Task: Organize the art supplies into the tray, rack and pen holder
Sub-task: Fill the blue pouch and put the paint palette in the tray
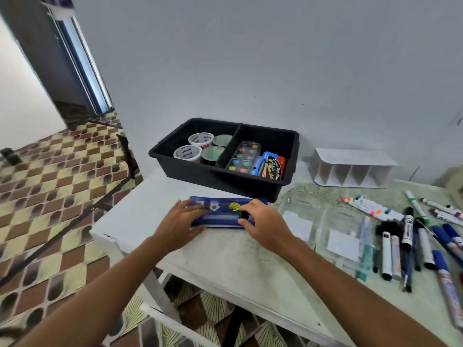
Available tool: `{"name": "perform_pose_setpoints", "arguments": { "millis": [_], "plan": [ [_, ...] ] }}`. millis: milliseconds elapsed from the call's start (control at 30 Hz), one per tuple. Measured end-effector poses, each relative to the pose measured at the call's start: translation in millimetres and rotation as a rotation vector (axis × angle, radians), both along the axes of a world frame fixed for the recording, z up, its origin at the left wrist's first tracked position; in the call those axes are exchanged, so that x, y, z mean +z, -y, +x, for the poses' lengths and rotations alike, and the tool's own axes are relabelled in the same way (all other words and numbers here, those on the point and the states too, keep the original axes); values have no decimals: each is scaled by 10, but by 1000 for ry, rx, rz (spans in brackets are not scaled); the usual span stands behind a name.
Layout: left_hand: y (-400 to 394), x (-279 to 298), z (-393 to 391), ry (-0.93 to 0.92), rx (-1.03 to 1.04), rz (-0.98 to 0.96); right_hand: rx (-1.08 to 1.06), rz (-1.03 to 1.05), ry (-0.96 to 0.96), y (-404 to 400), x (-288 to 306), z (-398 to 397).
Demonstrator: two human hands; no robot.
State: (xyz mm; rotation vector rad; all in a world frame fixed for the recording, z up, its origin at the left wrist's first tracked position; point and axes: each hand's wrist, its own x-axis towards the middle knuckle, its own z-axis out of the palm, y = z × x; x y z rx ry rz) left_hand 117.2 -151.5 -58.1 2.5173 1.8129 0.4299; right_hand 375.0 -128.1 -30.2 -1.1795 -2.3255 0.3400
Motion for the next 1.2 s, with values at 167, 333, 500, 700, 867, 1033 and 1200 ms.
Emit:
{"name": "perform_pose_setpoints", "arguments": {
  "millis": [167, 333, 500, 700, 867, 1033, 1200],
  "plan": [
    [-94, 7, -33, 45, -49, 112, -6, 17, 6, -21, -57, -154],
    [-203, 124, -66, -59, -158, 112, 19, 97, -22, -50, -74, -176],
    [-402, 170, -73, -103, -237, 161, 55, 291, 43, -99, -159, -227],
    [-487, 233, -42, 99, -259, 94, 51, 506, 103, -210, -172, -264],
    [-555, 356, -24, 196, -251, 25, 23, 485, 160, -336, -84, -321],
    [-560, 427, -69, 237, -264, -71, 26, 256, 181, -361, -101, -247],
    [-499, 368, -197, 192, -307, -81, 13, 77, 253, -358, -72, -171]
  ]
}}
